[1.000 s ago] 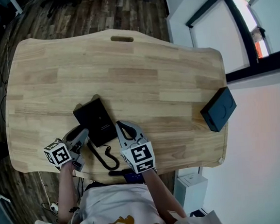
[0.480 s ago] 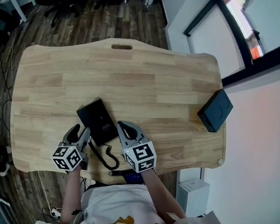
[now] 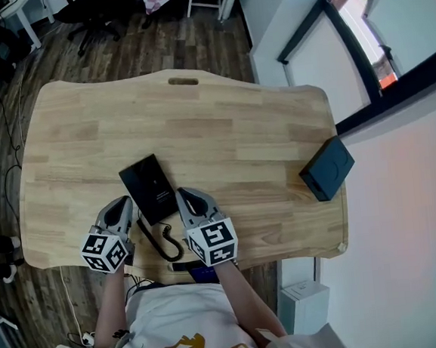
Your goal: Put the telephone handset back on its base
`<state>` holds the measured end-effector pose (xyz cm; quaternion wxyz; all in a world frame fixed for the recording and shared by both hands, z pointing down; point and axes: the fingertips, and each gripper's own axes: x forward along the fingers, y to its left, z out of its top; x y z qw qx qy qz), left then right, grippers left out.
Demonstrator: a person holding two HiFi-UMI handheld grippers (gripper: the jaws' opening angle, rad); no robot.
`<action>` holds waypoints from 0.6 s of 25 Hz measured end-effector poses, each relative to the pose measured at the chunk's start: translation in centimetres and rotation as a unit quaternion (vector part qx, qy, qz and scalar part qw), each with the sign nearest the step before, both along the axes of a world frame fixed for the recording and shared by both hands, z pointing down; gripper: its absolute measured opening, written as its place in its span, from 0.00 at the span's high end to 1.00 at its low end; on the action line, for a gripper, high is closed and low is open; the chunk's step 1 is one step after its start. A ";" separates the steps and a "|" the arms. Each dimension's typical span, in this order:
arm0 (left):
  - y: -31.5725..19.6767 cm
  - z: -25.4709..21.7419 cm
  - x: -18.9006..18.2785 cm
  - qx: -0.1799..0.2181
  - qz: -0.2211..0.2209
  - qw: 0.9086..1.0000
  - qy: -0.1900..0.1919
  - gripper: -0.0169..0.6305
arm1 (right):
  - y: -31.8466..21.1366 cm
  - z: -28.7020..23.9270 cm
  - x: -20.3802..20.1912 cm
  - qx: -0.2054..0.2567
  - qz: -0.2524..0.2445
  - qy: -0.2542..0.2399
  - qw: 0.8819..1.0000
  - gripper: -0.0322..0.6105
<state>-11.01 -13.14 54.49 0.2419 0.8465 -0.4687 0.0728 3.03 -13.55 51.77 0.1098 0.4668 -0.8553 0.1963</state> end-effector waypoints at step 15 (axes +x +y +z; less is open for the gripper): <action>2.5 -7.4 1.2 0.064 -0.006 0.997 0.035 0.97 | 2.7 -4.2 -0.8 0.059 0.004 0.018 0.998 0.94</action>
